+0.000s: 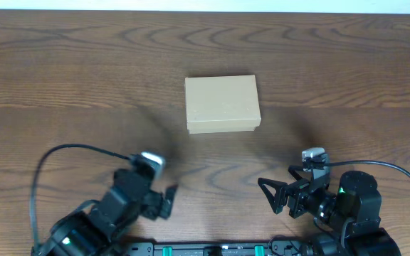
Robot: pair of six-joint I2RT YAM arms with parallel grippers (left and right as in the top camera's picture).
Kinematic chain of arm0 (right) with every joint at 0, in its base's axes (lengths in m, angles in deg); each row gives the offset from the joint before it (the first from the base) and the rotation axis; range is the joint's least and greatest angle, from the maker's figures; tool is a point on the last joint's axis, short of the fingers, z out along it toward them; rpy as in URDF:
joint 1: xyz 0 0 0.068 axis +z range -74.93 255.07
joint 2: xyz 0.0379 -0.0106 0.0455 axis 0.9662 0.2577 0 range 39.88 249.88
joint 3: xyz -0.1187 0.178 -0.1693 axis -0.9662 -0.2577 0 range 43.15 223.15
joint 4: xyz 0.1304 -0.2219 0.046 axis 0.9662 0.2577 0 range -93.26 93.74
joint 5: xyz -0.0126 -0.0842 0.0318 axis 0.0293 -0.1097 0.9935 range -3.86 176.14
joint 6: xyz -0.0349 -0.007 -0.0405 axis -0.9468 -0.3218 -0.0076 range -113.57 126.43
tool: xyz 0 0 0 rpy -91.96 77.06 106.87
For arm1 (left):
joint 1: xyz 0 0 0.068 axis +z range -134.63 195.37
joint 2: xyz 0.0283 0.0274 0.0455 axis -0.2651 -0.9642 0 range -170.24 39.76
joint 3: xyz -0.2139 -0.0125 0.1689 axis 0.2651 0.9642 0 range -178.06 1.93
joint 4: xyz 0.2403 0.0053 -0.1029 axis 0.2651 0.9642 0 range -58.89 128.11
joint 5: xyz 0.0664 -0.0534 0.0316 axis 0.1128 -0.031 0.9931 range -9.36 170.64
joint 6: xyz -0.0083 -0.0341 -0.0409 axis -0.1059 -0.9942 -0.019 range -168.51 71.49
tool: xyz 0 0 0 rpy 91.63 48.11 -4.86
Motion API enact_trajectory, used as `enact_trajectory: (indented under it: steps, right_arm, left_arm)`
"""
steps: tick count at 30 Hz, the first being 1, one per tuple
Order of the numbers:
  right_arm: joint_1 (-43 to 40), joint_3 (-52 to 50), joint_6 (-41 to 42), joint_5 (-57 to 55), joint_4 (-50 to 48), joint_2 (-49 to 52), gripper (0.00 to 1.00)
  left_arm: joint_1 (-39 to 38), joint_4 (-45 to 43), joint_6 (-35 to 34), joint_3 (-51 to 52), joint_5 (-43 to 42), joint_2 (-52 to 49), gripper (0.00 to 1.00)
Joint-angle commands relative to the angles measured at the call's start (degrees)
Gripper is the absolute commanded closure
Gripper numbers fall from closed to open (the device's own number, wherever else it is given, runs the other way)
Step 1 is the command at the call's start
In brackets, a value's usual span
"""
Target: Pack container
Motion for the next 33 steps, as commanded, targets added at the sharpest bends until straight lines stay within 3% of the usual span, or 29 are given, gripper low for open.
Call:
enact_trajectory:
  steps: [1,6,11,19,33]
  right_arm:
    - [0.3,0.0,0.7,0.0,0.0,-0.1,0.01]
    - [0.3,0.0,0.7,0.0,0.0,-0.1,0.01]
    - [0.3,0.0,0.7,0.0,0.0,-0.1,0.01]
    - [0.3,0.0,0.7,0.0,0.1,-0.1,0.01]
    - [0.3,0.0,0.7,0.0,0.1,-0.1,0.01]
  left_arm:
    - [8.0,-3.7,2.7,3.0,5.0,3.3,0.05]
    - [21.8,-14.3,10.4,12.5,-2.0,11.9,0.05]
    - [28.9,-19.8,11.4,21.5,-2.8,20.7,0.05]
    - [33.1,-27.2,11.4,31.6,-2.6,28.9,0.05]
    - [33.2,-27.6,15.2,31.6,-1.4,32.9,0.05]
